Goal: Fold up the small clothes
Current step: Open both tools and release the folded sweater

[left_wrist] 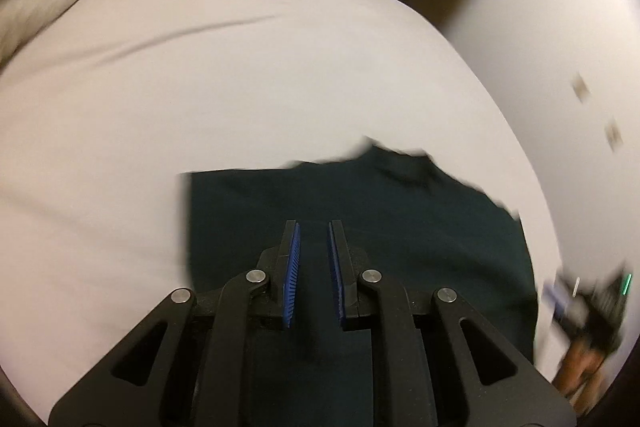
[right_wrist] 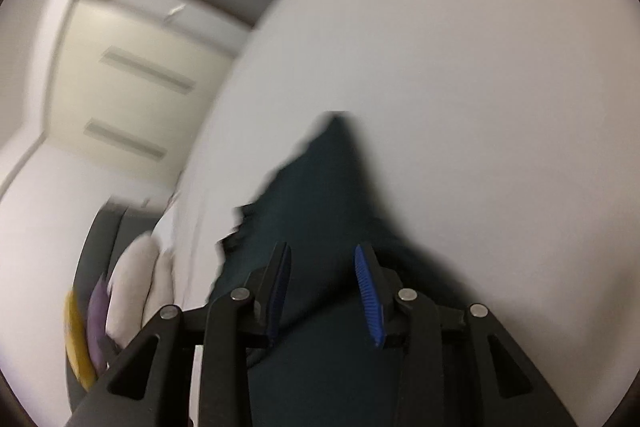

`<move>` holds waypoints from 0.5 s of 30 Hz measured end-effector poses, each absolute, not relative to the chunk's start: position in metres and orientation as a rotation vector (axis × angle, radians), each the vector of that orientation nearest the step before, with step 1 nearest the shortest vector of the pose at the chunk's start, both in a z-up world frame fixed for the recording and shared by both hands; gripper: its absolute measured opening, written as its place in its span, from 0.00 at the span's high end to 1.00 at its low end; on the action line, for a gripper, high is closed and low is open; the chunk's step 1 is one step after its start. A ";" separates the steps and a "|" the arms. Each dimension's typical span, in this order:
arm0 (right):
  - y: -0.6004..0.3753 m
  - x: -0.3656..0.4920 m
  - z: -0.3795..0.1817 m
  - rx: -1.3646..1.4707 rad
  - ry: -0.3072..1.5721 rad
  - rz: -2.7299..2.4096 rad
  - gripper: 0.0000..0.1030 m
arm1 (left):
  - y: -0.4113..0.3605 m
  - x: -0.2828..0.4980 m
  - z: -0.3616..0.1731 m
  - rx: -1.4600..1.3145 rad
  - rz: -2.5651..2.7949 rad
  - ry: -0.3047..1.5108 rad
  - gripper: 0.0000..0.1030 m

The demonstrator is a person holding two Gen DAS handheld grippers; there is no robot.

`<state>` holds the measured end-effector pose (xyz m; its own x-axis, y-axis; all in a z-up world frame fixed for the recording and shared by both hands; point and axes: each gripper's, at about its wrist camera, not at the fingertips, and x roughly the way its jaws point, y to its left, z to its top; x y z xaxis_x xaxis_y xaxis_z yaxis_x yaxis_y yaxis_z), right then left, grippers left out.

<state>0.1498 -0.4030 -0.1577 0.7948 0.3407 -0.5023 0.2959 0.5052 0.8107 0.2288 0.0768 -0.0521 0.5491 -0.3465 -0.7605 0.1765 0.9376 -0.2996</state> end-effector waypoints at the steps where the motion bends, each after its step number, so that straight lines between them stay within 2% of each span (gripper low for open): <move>1: -0.400 0.157 -0.152 1.062 0.669 0.085 0.63 | 0.060 0.226 -0.053 -0.154 -0.344 0.930 0.87; 3: -0.393 0.176 -0.142 1.061 0.639 0.189 0.63 | 0.026 0.226 -0.067 -0.069 -0.388 0.941 0.87; 5: -0.381 0.201 -0.141 1.042 0.645 0.300 0.55 | 0.011 0.232 -0.090 -0.033 -0.369 0.979 0.87; 7: -0.374 0.220 -0.154 1.044 0.710 0.307 0.53 | 0.008 0.239 -0.122 -0.020 -0.343 1.049 0.87; 9: -0.368 0.238 -0.177 1.017 0.793 0.329 0.53 | 0.015 0.235 -0.131 -0.060 -0.370 0.990 0.87; 10: -0.372 0.242 -0.193 0.992 0.823 0.276 0.60 | 0.017 0.234 -0.133 -0.063 -0.380 0.987 0.87; 11: -0.376 0.243 -0.205 0.985 0.833 0.251 0.94 | 0.017 0.232 -0.133 -0.053 -0.391 0.980 0.87; 12: -0.384 0.240 -0.221 1.008 0.827 0.244 1.00 | 0.017 0.230 -0.133 -0.044 -0.398 0.977 0.87; 15: -0.409 0.221 -0.248 1.196 0.733 0.288 1.00 | 0.024 0.226 -0.134 -0.039 -0.403 0.978 0.86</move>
